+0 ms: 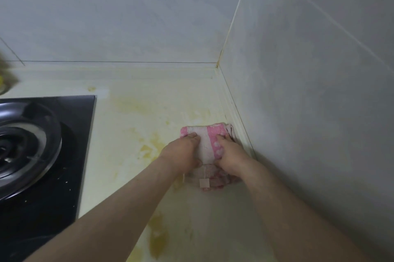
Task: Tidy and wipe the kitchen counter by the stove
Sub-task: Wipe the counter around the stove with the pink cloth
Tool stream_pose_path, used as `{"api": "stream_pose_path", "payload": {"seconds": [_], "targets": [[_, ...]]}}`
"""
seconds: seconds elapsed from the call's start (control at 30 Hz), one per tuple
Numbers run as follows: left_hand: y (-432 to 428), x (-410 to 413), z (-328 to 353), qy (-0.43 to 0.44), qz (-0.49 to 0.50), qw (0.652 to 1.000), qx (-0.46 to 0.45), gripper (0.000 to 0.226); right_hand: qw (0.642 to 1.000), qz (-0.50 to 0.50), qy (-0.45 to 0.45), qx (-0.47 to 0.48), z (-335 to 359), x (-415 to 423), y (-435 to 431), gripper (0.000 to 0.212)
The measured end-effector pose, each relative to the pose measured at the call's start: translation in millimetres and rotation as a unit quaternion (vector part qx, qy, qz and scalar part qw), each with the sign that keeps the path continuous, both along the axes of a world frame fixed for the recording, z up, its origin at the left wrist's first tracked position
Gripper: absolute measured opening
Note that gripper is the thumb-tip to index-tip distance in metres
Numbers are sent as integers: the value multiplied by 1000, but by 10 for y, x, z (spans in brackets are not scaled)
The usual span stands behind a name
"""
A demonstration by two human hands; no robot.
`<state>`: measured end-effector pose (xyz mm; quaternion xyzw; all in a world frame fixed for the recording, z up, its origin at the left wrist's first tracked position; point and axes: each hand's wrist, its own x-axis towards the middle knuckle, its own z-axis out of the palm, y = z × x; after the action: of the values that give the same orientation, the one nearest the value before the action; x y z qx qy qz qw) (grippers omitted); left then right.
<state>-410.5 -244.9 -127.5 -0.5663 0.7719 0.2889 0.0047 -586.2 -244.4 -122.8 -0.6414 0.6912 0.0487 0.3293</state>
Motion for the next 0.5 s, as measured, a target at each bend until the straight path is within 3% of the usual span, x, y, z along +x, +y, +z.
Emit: {"api": "stream_pose_path", "payload": {"seconds": [0.5], "targets": [[-704,184,-39,9,2,1000,-25,83,1000,14,5,-19,4,152,-729,87]]}}
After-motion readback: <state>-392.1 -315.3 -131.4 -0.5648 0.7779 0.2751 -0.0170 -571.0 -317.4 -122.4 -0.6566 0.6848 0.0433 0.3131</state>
